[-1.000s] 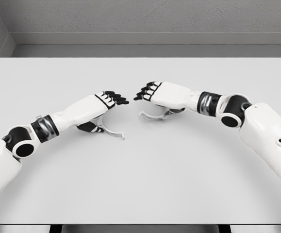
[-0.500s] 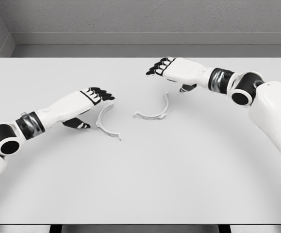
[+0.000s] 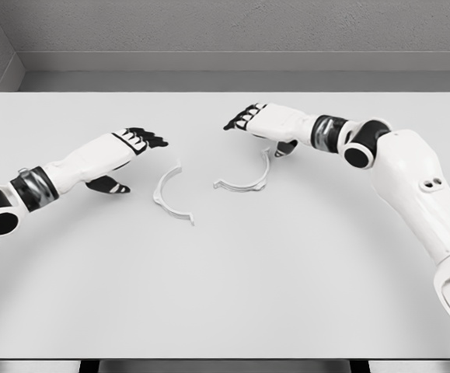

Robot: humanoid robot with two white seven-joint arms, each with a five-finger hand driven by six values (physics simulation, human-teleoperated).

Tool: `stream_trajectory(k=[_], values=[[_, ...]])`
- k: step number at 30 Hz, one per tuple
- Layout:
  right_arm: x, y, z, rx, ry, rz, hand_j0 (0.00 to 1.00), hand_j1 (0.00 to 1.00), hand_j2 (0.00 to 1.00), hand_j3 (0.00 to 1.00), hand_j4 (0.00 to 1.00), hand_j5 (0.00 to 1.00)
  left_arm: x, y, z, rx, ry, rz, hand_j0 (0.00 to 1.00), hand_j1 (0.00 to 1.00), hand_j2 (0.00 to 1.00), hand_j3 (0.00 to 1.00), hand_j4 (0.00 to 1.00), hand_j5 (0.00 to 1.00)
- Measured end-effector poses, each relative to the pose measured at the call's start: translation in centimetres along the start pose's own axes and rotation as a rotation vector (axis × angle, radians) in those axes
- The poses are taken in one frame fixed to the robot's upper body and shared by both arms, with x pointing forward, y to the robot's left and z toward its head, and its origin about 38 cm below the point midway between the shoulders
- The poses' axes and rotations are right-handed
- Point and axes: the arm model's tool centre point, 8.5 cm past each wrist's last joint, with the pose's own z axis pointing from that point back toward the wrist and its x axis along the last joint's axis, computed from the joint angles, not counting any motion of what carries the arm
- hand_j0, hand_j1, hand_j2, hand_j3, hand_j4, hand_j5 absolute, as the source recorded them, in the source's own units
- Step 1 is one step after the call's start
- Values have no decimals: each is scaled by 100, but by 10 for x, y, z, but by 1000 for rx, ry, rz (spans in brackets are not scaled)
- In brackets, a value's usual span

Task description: Assemble PVC drainage pipe clamps

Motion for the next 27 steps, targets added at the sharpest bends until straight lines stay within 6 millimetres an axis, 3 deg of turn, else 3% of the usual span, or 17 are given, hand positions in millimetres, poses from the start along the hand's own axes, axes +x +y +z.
stream_trajectory(k=[14,27], values=[[18,-6,-24,6,-30,-1,100,100,100,100,100,100,-7,2,7,-9,18,-11,100,100,100,100,100,100],[49,-13,-52,15,-92,11,100,100,100,100,100,100,-12,5,10,-2,35,-9,100,100,100,100,100,100]])
